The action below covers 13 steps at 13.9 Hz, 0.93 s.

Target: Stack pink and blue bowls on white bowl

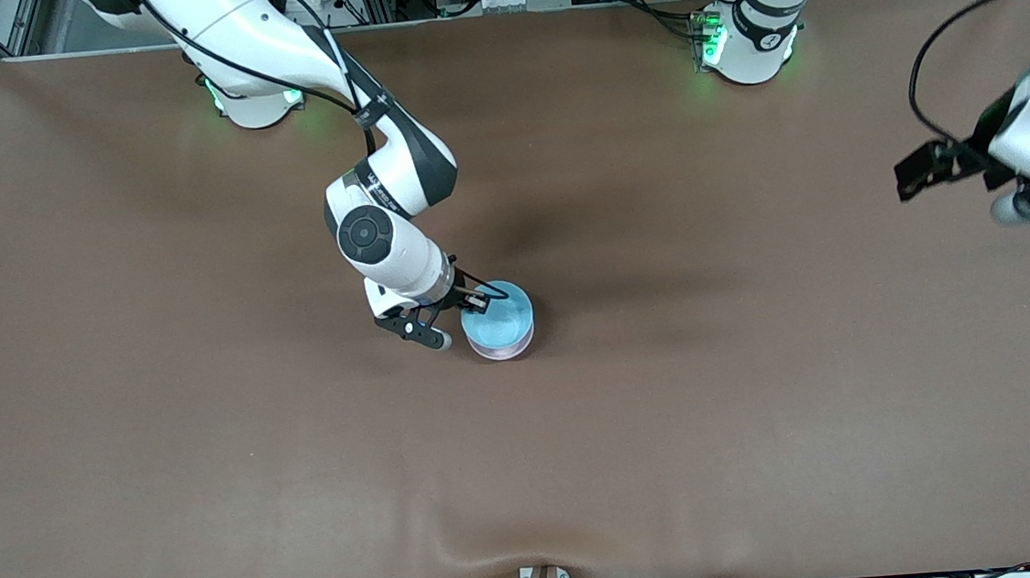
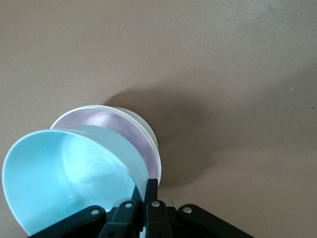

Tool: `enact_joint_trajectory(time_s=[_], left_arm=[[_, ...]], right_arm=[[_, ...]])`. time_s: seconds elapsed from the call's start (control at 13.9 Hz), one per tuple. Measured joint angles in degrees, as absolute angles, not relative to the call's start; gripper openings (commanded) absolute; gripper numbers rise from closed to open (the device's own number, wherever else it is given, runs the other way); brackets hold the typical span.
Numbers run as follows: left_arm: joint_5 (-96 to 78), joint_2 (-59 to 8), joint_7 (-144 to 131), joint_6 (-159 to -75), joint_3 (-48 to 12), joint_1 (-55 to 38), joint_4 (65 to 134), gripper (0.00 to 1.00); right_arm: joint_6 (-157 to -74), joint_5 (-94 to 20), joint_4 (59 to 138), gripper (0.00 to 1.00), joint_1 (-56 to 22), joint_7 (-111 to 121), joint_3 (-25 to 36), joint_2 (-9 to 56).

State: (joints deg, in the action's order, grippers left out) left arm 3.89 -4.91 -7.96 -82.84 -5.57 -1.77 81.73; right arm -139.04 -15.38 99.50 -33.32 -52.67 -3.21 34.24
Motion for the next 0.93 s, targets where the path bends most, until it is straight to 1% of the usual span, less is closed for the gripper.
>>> enact_joint_trajectory(time_s=[0.14, 0.22, 0.29, 0.36, 0.5, 0.65, 0.79, 0.93], left_arm=[[3.8, -2.4, -8.0, -80.7, -5.6, -2.0, 81.7, 1.0], [3.8, -1.2, -8.0, -79.9, -5.6, -2.0, 81.7, 1.0], [3.6, -0.2, -7.9, -79.4, -5.6, -2.1, 81.7, 1.0], [3.1, 0.5, -7.8, -79.1, -5.4, -2.1, 81.8, 1.0], [1.7, 1.1, -5.8, -80.5, -4.4, -2.0, 82.4, 1.0], [1.3, 0.5, -2.7, -84.2, -3.1, -2.0, 83.7, 1.0], [1.3, -0.6, -1.8, -86.7, -2.8, -1.9, 84.7, 1.0], [1.3, -1.1, -1.6, -87.4, -2.8, -2.0, 85.0, 1.0]], right_arm=[[-139.3, -15.4, 99.5, 0.0, -33.5, -52.7, -3.2, 34.7], [-139.4, -15.4, 99.5, 0.24, -33.5, -52.7, -3.2, 34.8], [-139.6, -15.4, 99.5, 0.69, -33.5, -52.7, -3.2, 34.9], [-139.8, -15.4, 99.4, 1.0, -33.5, -52.7, -3.2, 34.9], [-139.9, -15.4, 99.3, 1.0, -33.6, -52.6, -3.2, 34.9], [-139.7, -15.3, 98.6, 1.0, -33.6, -52.6, -3.0, 34.7], [-136.7, -15.3, 97.6, 1.0, -33.3, -52.6, -2.1, 33.1], [-132.3, -15.2, 97.0, 1.0, -31.3, -50.2, -1.2, 29.9]])
